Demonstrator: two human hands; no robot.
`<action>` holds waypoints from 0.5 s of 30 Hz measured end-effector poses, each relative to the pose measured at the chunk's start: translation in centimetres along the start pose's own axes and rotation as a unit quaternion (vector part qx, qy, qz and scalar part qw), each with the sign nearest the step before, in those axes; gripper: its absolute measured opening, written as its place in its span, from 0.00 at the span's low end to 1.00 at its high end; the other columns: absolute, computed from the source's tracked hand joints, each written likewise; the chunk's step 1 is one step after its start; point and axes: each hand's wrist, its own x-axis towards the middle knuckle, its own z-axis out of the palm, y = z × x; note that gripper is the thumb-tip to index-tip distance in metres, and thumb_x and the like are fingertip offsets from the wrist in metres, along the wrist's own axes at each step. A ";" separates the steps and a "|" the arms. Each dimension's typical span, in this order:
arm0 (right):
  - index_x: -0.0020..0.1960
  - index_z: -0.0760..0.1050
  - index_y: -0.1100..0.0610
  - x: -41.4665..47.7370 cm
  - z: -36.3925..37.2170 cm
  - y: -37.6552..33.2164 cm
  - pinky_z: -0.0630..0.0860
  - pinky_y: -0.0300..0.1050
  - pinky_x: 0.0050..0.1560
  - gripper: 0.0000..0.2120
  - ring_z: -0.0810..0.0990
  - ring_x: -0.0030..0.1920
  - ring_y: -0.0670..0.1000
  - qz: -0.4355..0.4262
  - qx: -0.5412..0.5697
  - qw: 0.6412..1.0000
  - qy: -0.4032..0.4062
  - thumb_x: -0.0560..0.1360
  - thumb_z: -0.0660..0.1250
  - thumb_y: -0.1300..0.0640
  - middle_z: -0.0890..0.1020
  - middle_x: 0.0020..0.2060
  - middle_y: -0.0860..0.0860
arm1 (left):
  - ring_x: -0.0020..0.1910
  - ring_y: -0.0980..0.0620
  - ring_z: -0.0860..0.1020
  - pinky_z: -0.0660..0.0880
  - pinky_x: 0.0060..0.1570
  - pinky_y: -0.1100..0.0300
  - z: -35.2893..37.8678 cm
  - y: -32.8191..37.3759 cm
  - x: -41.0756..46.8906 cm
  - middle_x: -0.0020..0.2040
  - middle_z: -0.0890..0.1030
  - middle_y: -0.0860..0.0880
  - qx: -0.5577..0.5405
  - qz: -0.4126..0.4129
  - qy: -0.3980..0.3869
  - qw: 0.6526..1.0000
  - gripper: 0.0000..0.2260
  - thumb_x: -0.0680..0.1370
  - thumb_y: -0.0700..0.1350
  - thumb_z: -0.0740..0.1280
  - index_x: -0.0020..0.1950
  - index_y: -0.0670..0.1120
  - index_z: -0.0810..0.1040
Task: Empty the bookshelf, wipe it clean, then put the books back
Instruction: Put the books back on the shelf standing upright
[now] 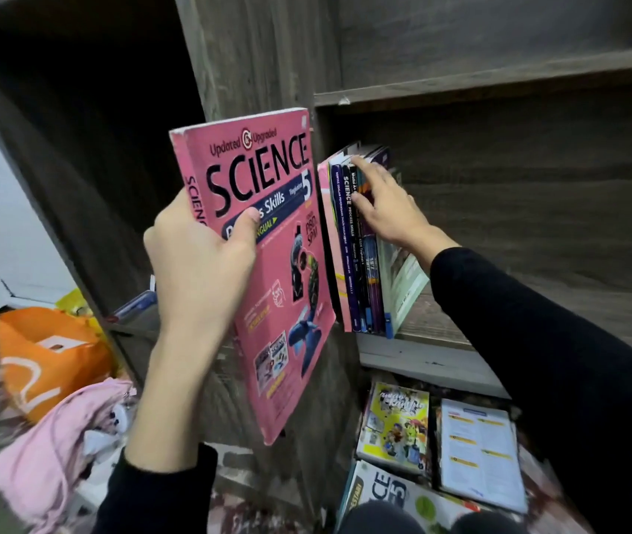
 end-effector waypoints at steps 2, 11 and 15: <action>0.76 0.55 0.46 -0.2 -0.2 0.2 0.66 0.51 0.65 0.25 0.68 0.69 0.58 -0.011 0.013 0.999 0.030 0.81 0.57 0.53 0.63 0.74 0.55 | 0.42 0.57 0.75 0.72 0.46 0.61 0.3 0.4 -0.1 0.37 0.71 0.68 -0.020 -0.004 -0.015 1.000 0.07 0.74 0.40 0.71 0.49 0.48 0.78; 0.71 0.64 0.48 -0.6 -0.8 1.2 0.73 0.52 0.53 0.20 0.79 0.53 0.61 -0.002 0.051 0.996 0.072 0.80 0.61 0.53 0.81 0.49 0.59 | 0.36 0.70 0.73 0.71 0.41 0.68 2.4 0.9 -0.4 0.37 0.72 0.68 -0.066 -0.007 -0.029 0.997 0.15 0.73 0.40 0.71 0.43 0.58 0.69; 0.68 0.67 0.51 -0.3 -0.8 1.3 0.75 0.55 0.56 0.19 0.79 0.53 0.60 0.000 0.068 0.995 0.077 0.78 0.64 0.53 0.81 0.50 0.59 | 0.34 0.72 0.72 0.70 0.38 0.71 3.1 0.6 -0.5 0.36 0.71 0.68 -0.069 0.002 -0.036 0.997 0.12 0.73 0.39 0.71 0.44 0.54 0.71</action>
